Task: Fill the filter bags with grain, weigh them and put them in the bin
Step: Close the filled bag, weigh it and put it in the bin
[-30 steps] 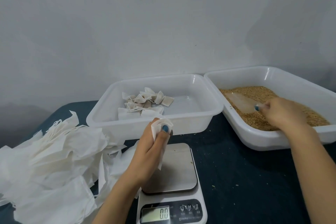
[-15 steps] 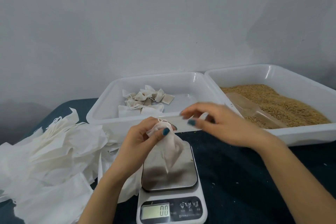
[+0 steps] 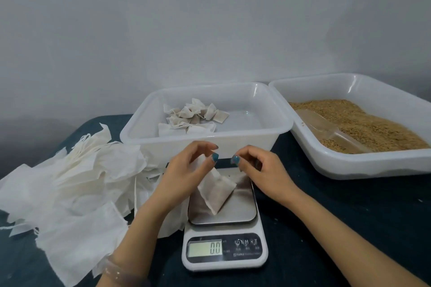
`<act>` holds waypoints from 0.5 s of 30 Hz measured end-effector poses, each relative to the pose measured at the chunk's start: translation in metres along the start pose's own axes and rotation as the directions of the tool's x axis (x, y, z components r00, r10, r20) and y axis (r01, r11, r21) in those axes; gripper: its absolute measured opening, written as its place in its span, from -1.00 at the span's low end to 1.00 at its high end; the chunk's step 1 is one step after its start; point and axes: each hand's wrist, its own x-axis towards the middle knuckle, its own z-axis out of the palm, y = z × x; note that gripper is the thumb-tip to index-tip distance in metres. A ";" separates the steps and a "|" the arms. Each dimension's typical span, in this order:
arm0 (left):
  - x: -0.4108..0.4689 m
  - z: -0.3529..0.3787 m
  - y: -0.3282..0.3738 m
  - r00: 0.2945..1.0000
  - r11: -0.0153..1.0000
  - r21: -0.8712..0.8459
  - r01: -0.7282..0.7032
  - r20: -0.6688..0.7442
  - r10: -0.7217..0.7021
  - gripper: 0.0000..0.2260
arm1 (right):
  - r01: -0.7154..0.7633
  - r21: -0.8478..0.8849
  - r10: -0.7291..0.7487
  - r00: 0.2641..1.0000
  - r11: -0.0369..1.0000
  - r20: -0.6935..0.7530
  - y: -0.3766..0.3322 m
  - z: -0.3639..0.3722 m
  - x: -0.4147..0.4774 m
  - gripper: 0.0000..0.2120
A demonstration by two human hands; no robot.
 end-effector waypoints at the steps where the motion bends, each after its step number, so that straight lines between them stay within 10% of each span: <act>1: -0.001 -0.001 -0.001 1.000 1.000 0.012 0.009 -0.010 -0.009 -0.83 | 0.005 0.004 -0.005 0.999 1.000 -0.040 0.002 0.002 -0.001 -0.90; 15: -0.003 -0.008 -0.003 0.997 0.997 0.078 0.009 -0.072 -0.004 -0.86 | 0.059 -0.139 -0.075 0.990 0.988 -0.115 0.011 0.002 -0.004 -0.71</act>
